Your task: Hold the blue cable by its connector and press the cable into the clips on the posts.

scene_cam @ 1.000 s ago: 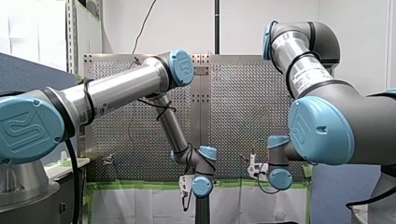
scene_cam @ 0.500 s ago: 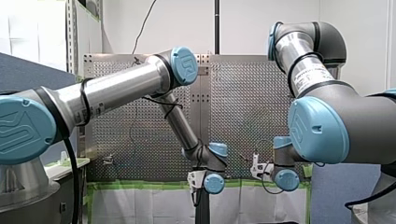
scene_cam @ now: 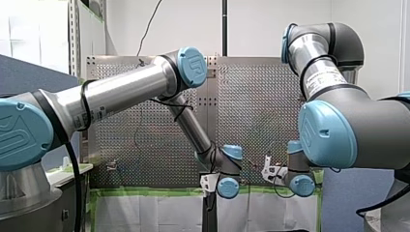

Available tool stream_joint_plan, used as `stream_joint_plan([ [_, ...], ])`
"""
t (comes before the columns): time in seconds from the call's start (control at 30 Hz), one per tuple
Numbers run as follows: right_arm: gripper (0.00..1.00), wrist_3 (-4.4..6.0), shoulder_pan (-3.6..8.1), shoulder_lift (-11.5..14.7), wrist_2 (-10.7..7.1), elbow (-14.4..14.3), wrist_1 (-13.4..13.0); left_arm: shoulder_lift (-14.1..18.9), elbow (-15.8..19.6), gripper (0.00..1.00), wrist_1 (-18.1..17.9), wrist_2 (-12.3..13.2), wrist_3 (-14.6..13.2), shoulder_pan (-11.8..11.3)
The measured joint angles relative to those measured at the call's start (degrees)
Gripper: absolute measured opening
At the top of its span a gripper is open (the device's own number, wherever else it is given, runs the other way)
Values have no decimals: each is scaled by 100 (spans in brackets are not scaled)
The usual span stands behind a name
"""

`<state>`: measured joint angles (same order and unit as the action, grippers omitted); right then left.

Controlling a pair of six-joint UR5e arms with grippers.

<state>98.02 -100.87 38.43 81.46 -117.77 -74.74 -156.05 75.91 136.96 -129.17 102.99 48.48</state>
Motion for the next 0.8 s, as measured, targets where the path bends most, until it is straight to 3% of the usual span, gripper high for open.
stream_joint_plan([
  [0.33,0,30,103,-11,-477,51,-96,-76,-250,0,74,108,-364,32],
  [0.63,0,1,193,-116,-918,191,-116,-422,-642,0,440,228,-230,9],
  [0.8,0,-33,373,-345,-993,378,-53,-464,-892,0,522,238,-215,-28],
])
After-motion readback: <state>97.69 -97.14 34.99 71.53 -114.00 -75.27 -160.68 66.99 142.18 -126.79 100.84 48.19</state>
